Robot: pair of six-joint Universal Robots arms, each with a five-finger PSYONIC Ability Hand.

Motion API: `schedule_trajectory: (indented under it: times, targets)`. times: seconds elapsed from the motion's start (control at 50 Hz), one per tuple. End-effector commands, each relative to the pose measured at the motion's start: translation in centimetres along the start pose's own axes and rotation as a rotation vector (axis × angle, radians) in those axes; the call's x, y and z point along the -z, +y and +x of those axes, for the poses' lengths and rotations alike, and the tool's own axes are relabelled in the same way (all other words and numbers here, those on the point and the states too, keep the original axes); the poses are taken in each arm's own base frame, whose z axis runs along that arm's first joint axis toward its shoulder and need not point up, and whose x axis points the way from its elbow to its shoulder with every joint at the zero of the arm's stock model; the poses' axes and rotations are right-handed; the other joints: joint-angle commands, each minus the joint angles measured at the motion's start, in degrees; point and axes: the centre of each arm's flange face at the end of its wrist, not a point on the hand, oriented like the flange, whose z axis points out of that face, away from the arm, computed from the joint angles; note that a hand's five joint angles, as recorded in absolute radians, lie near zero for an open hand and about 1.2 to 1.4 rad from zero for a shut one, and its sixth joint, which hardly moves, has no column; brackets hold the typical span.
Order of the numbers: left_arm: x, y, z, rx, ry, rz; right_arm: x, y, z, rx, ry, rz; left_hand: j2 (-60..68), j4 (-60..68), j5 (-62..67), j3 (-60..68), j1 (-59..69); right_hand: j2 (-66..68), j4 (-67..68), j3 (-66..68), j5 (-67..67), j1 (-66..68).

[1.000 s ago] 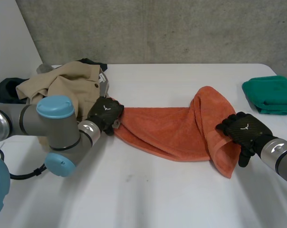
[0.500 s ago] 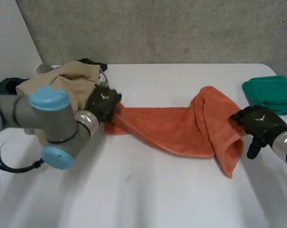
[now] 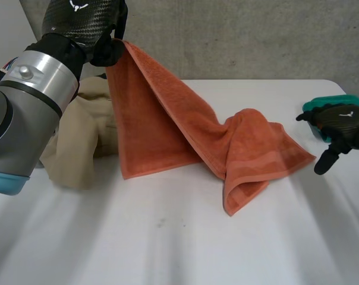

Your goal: Fold the laundry.

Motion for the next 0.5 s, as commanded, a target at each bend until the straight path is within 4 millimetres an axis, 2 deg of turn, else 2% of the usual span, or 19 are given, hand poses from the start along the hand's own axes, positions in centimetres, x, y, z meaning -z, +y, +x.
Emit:
schedule_trajectory:
  times: [0.02, 0.1, 0.16, 0.18, 0.24, 0.3, 0.34, 0.38, 0.44, 0.46, 0.48, 0.5]
  targets:
    - [0.2, 0.0, 0.5, 0.005, 0.004, -0.010, -1.7, 1.5, -7.2, 0.042, -0.197, 0.021, 11.40, 11.39, 14.09, 11.66, 13.66, -2.50, -2.36, -2.30, -2.72, -3.04]
    - [0.2, -0.1, 0.5, 0.017, 0.004, -0.002, -3.3, 3.3, -10.1, 0.073, -0.235, 0.067, 11.40, 11.39, 14.09, 11.66, 13.66, -2.08, -1.94, -1.88, -2.30, -2.62]
    - [0.0, -0.5, 0.4, 0.032, 0.000, 0.012, -4.7, 4.3, -11.3, 0.101, -0.236, 0.109, 11.40, 11.39, 14.09, 11.66, 13.66, 0.26, 0.40, 0.46, 0.04, -0.28]
    - [-0.1, -0.6, 0.3, 0.035, -0.001, 0.017, -5.6, 4.7, -12.2, 0.117, -0.229, 0.134, 11.40, 11.39, 14.09, 11.66, 13.66, 8.27, 8.41, 8.47, 8.05, 7.73]
    - [-0.2, -1.0, 0.1, 0.041, -0.013, 0.028, -6.7, 5.0, -12.9, 0.139, -0.201, 0.167, 11.40, 11.39, 14.09, 11.66, 13.66, 24.45, 24.59, 24.65, 24.23, 23.91]
    - [-0.3, -1.1, -0.2, 0.041, -0.038, 0.027, -7.6, 4.7, -12.3, 0.159, -0.137, 0.179, 11.40, 11.39, 14.09, 11.66, 13.66, 45.95, 46.09, 46.15, 45.72, 45.40]
    - [-0.2, -1.3, -0.4, 0.041, -0.053, 0.026, -7.5, 4.3, -11.8, 0.159, -0.105, 0.181, 11.40, 11.39, 14.09, 11.66, 13.66, 67.42, 67.56, 67.62, 67.20, 66.87]
    - [0.0, -1.7, -0.6, 0.039, -0.072, 0.031, -7.3, 4.1, -11.5, 0.151, -0.096, 0.185, 11.40, 11.39, 14.09, 11.66, 13.66, 67.50, 67.64, 67.70, 67.28, 66.96]
    - [0.5, -2.5, -1.1, 0.033, -0.090, 0.045, -5.8, 1.3, -9.9, 0.145, -0.041, 0.254, 11.40, 11.39, 14.09, 11.66, 13.66, 67.50, 67.64, 67.70, 67.28, 66.96]
    - [0.6, -2.7, -1.1, 0.031, -0.093, 0.046, -5.1, 0.1, -9.0, 0.141, -0.015, 0.280, 11.40, 11.39, 14.09, 11.66, 13.66, 67.50, 67.64, 67.70, 67.28, 66.96]
    - [0.7, -2.7, -1.2, 0.030, -0.094, 0.046, -4.0, -1.3, -6.3, 0.131, 0.046, 0.295, 11.40, 11.39, 14.09, 11.66, 13.66, 67.50, 67.64, 67.70, 67.28, 66.96]
    - [1.0, -2.9, -1.4, 0.027, -0.099, 0.043, -3.4, -2.0, -4.8, 0.123, 0.081, 0.297, 11.40, 11.39, 14.09, 11.66, 13.66, 67.50, 67.64, 67.70, 67.28, 66.96]
